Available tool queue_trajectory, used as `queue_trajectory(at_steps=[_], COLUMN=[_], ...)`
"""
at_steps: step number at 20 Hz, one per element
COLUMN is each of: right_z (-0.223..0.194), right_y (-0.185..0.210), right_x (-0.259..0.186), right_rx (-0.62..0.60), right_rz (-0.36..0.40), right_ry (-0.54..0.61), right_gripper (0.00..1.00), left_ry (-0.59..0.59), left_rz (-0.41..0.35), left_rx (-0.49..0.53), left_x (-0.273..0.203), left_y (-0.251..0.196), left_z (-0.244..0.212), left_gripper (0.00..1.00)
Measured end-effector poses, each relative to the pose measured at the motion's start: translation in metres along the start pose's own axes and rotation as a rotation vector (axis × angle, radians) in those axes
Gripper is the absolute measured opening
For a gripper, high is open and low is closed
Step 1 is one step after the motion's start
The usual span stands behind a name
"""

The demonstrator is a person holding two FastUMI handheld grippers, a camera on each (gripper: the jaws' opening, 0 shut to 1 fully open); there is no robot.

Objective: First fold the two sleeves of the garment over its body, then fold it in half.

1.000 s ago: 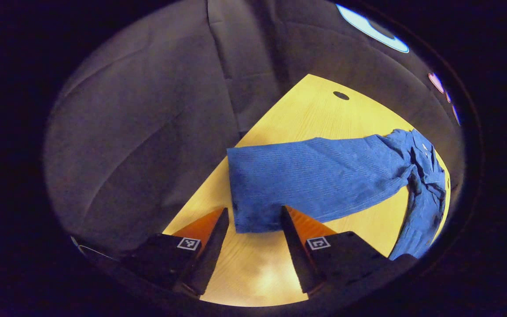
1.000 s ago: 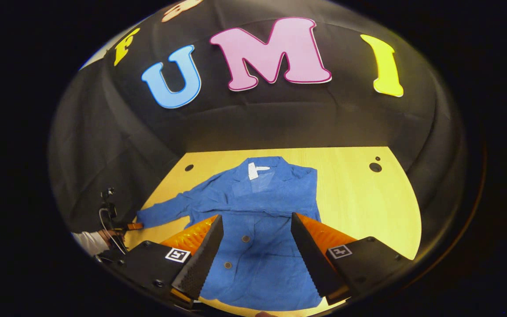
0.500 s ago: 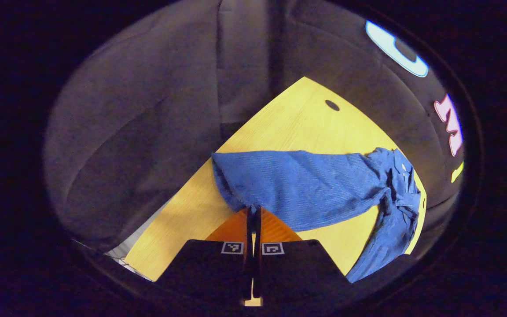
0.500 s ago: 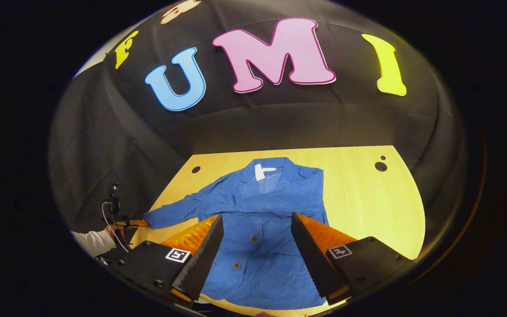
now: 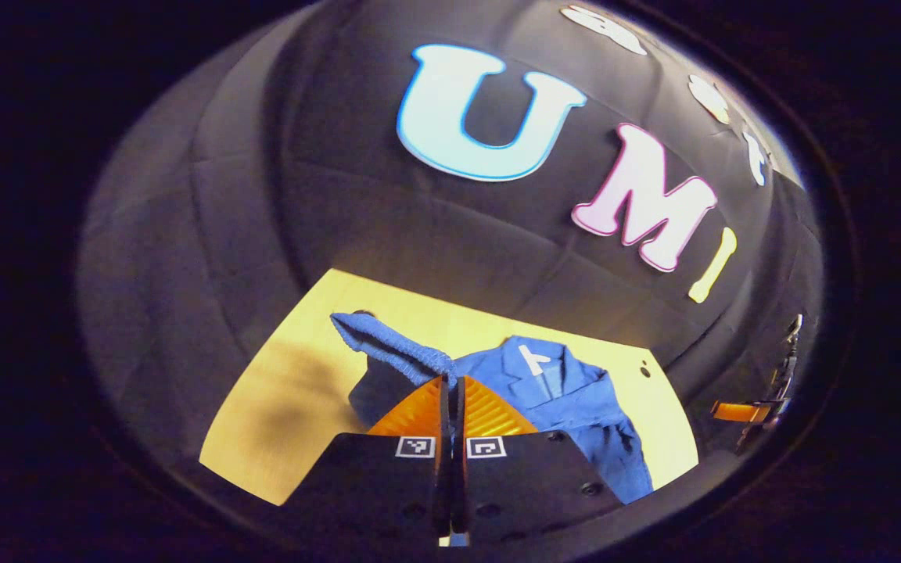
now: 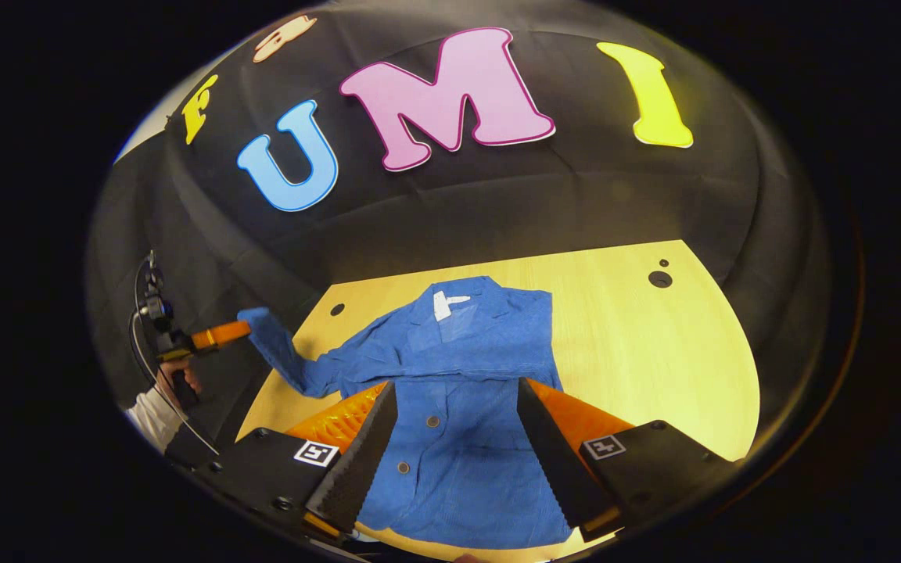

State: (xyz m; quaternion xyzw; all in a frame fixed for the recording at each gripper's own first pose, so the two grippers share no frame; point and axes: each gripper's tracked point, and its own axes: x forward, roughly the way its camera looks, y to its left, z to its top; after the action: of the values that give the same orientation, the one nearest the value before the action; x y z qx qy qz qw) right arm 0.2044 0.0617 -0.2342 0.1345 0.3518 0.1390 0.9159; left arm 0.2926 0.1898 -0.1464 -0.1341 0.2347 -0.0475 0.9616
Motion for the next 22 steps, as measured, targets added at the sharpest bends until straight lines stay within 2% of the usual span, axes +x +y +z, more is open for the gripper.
queue_trajectory(at_steps=[1, 3, 6, 9, 10, 11, 14, 16, 18, 19, 20, 21, 22], right_z=[-0.002, -0.008, -0.019, -0.043, -0.051, -0.056, -0.063, -0.061, -0.062, -0.064, -0.067, -0.07, -0.074], right_y=[-0.007, -0.021, -0.046, -0.081, -0.091, -0.1, -0.121, -0.122, -0.123, -0.123, -0.124, -0.126, -0.126], right_x=[-0.003, -0.007, -0.011, -0.01, -0.006, -0.001, 0.011, 0.016, 0.02, 0.02, 0.019, 0.02, 0.021], right_rx=[0.009, 0.034, 0.087, 0.126, 0.144, 0.157, 0.161, 0.167, 0.165, 0.163, 0.158, 0.151, 0.145], right_rz=[0.0, -0.004, -0.021, -0.051, -0.053, -0.057, -0.072, -0.05, -0.035, -0.024, -0.018, -0.013, -0.005], right_ry=[-0.001, 0.003, 0.002, 0.055, 0.072, 0.09, 0.122, 0.13, 0.139, 0.144, 0.148, 0.157, 0.172], right_gripper=[0.98, 0.98, 0.97, 0.97, 0.98, 0.98, 0.98, 0.98, 0.98, 0.98, 0.98, 0.98, 0.98], left_ry=[-0.041, -0.037, 0.026, 0.141, 0.209, 0.314, 0.446, 0.48, 0.485, 0.478, 0.462, 0.449, 0.442], left_rz=[-0.047, -0.151, -0.258, -0.359, -0.364, -0.335, -0.25, -0.298, -0.377, -0.397, -0.395, -0.388, -0.377], left_rx=[-0.001, -0.019, -0.028, 0.029, 0.017, -0.001, 0.002, -0.008, -0.049, -0.067, -0.074, -0.078, -0.082], left_x=[0.017, 0.051, 0.088, 0.14, 0.16, 0.172, 0.203, 0.208, 0.202, 0.202, 0.199, 0.195, 0.182], left_y=[-0.03, -0.092, -0.172, -0.227, -0.237, -0.237, -0.237, -0.251, -0.263, -0.269, -0.274, -0.277, -0.284], left_z=[0.011, 0.01, -0.006, -0.053, -0.075, -0.1, -0.137, -0.142, -0.13, -0.122, -0.115, -0.106, -0.103], left_gripper=[0.0, 0.0, 0.0, 0.0, 0.0, 0.0, 0.0, 0.02, 0.1, 0.2, 0.34, 0.53, 0.52])
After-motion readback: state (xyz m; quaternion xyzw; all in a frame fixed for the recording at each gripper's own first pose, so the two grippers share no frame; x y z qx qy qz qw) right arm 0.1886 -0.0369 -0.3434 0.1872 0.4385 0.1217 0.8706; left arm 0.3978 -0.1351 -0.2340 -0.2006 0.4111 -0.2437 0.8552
